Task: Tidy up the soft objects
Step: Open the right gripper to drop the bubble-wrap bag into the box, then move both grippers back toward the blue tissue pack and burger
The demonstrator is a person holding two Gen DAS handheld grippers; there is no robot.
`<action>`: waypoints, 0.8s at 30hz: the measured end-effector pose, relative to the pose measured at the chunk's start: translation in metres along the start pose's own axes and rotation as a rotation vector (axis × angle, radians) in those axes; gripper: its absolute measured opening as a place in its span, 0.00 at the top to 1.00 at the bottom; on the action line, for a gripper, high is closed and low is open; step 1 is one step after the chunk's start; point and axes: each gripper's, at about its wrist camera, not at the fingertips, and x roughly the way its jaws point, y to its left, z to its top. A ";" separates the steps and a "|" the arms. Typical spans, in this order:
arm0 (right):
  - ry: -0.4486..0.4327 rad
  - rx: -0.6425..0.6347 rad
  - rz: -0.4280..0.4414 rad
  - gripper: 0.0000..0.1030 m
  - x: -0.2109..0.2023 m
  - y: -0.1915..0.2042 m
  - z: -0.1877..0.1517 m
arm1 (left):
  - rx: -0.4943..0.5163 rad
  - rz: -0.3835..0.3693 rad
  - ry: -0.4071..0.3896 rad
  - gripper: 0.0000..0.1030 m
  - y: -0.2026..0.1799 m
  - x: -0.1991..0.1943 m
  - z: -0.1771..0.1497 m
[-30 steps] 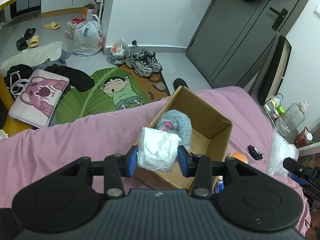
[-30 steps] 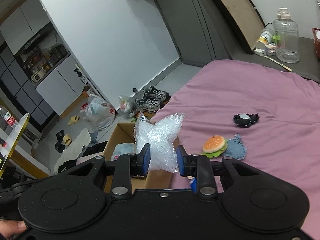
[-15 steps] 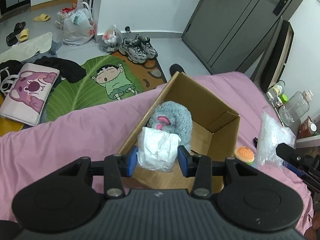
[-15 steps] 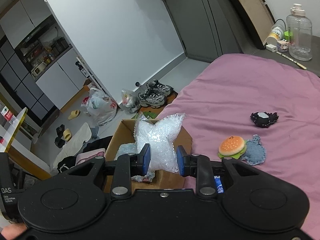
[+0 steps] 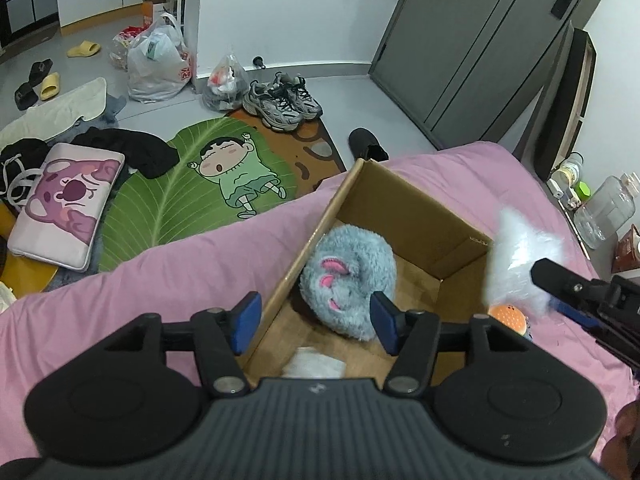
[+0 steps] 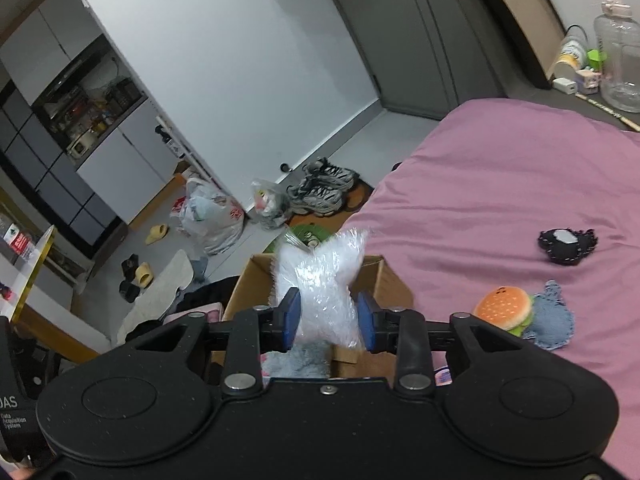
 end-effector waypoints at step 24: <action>0.050 -0.023 -0.033 0.20 -0.051 -0.035 0.021 | 0.107 -0.008 -0.063 0.15 -0.047 -0.046 -0.022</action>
